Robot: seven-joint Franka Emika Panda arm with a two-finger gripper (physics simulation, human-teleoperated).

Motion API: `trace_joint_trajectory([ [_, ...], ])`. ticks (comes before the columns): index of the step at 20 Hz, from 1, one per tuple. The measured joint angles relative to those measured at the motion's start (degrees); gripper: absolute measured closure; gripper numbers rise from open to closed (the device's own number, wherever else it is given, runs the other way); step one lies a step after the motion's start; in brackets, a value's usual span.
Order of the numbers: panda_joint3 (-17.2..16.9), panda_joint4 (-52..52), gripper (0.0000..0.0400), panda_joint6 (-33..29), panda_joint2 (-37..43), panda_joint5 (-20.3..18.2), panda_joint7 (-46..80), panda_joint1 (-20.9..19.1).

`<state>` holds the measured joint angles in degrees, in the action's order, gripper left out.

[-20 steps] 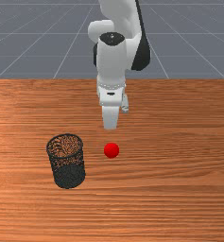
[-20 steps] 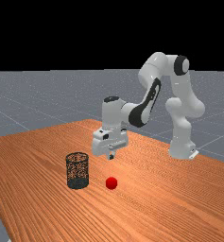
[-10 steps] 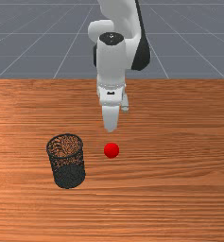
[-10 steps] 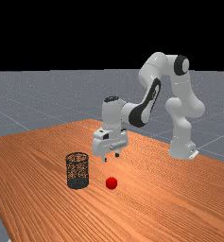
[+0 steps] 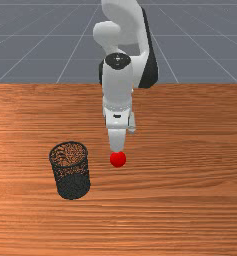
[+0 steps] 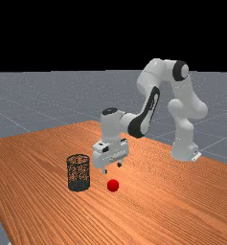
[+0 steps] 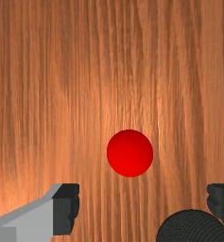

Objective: Put the ball into the container

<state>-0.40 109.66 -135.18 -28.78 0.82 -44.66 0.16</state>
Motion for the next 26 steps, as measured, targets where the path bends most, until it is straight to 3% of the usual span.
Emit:
trace_joint_trajectory([
  [11,0.0,-2.3,0.0000,-2.4,-6.6,0.0,0.0,0.0],
  [18,-1.0,-1.5,0.0000,-7.5,-9.4,1.2,1.5,1.0],
  [24,-0.2,-3.5,0.0000,-7.4,-12.2,0.3,0.4,0.3],
  [25,-0.2,-3.7,0.0118,-7.9,-12.4,0.3,0.4,0.3],
  [26,-0.3,-3.5,0.0121,-8.6,-12.4,0.3,0.5,0.3],
])
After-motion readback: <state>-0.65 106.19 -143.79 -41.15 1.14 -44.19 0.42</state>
